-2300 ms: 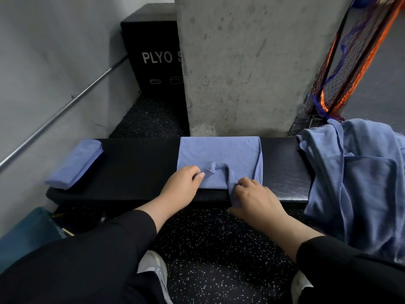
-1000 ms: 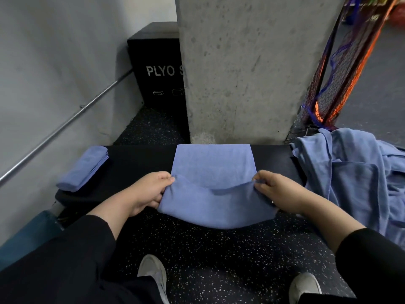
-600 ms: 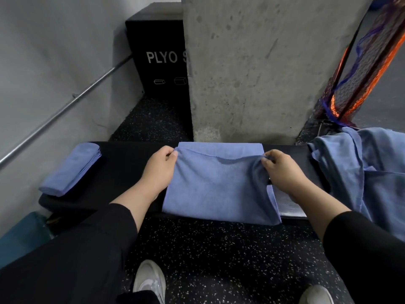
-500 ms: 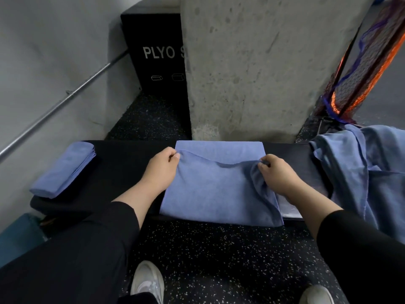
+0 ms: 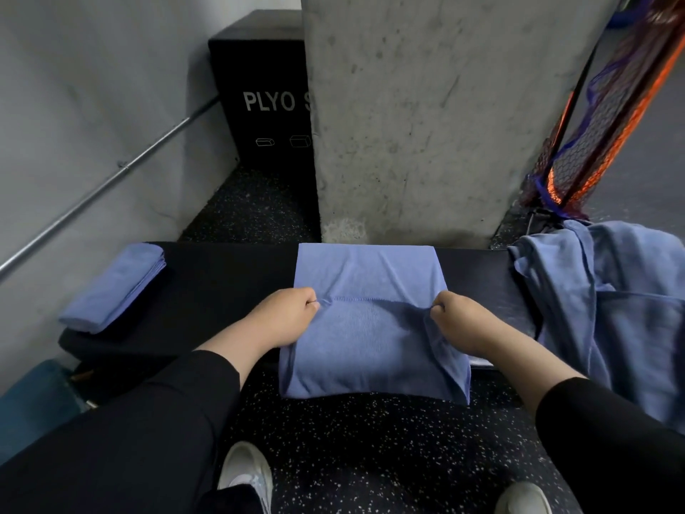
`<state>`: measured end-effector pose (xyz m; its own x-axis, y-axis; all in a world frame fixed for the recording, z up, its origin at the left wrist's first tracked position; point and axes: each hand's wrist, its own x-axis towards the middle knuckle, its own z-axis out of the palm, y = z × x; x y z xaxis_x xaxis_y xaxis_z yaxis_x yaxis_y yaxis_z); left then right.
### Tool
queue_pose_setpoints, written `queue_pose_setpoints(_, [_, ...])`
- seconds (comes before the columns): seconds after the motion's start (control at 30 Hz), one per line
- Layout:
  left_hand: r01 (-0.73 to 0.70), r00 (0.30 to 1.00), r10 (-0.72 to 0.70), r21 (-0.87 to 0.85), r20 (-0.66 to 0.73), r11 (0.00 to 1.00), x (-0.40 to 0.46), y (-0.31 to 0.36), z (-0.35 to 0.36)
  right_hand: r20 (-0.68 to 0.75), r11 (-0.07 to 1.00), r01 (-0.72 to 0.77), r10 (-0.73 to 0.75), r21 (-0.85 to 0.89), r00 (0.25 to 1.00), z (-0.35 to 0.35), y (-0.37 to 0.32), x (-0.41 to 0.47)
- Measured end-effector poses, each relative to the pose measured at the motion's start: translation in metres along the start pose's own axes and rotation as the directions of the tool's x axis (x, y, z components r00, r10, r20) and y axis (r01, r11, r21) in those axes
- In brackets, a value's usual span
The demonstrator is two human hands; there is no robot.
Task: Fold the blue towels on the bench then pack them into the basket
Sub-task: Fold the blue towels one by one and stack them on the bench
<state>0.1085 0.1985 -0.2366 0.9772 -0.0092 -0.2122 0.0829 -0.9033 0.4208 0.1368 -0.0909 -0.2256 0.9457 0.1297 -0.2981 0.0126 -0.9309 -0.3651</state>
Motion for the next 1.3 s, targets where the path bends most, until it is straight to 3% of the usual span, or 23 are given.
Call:
queue_pose_setpoints(0.23, [-0.074,0.991,0.078,-0.038,0.113,0.997,-0.038,0.005,-0.009,0.106,0.999,0.014,-0.009,-0.05,0.994,-0.014,0.02,-0.038])
queue_pose_setpoints(0.3, [-0.065,0.991,0.088,-0.208,0.101,0.976,-0.044,0.005,-0.014,0.041,0.996,0.02,-0.024,0.085,0.999,-0.019,0.026,-0.044])
queue_pose_setpoints(0.37, [-0.027,0.994,0.076,-0.507,0.075,0.861,-0.046,0.005,-0.02,-0.06,0.957,0.027,-0.01,0.29,0.998,-0.025,0.031,-0.045])
queue_pose_setpoints(0.43, [-0.011,0.999,0.037,-0.692,0.023,0.722,-0.044,0.008,-0.025,-0.134,0.879,0.038,0.03,0.476,0.991,-0.028,0.033,-0.041])
queue_pose_setpoints(0.5, [-0.006,0.998,-0.043,-0.754,-0.044,0.657,-0.036,0.012,-0.027,-0.187,0.788,0.054,0.078,0.613,0.979,-0.031,0.032,-0.033])
queue_pose_setpoints(0.6, [-0.002,0.964,-0.18,-0.679,-0.197,0.734,-0.017,0.016,-0.034,-0.182,0.633,0.053,0.14,0.772,0.973,-0.034,0.021,-0.018])
queue_pose_setpoints(0.73, [-0.04,0.903,-0.265,-0.68,-0.338,0.732,0.011,0.019,-0.03,-0.05,0.291,0.0,0.165,0.957,0.985,-0.038,0.001,0.011])
queue_pose_setpoints(0.83, [-0.046,0.891,-0.272,-0.668,-0.364,0.742,0.03,0.024,-0.023,-0.065,0.206,0.03,0.165,0.978,0.984,-0.037,-0.005,0.036])
queue_pose_setpoints(0.9, [-0.016,0.889,-0.294,-0.666,-0.352,0.746,0.042,0.021,-0.016,-0.079,0.253,0.031,0.182,0.967,0.98,-0.028,-0.003,0.048])
queue_pose_setpoints(0.93, [0.008,0.891,-0.295,-0.638,-0.345,0.77,0.046,0.019,-0.012,-0.089,0.336,0.015,0.206,0.942,0.974,-0.02,0.0,0.054])
queue_pose_setpoints(1.07, [0.051,0.944,-0.184,-0.427,-0.275,0.903,0.053,0.008,0.009,-0.189,0.806,-0.071,0.221,0.587,0.957,0.007,0.01,0.059])
queue_pose_setpoints(1.17, [0.056,0.963,-0.129,-0.287,-0.239,0.956,0.053,0.007,0.014,-0.243,0.898,-0.035,0.156,0.439,0.957,0.009,0.011,0.054])
queue_pose_setpoints(1.3, [0.07,0.983,-0.087,-0.105,-0.162,0.992,0.043,0.014,0.011,-0.196,0.942,-0.048,0.119,0.332,0.973,0.008,0.012,0.044])
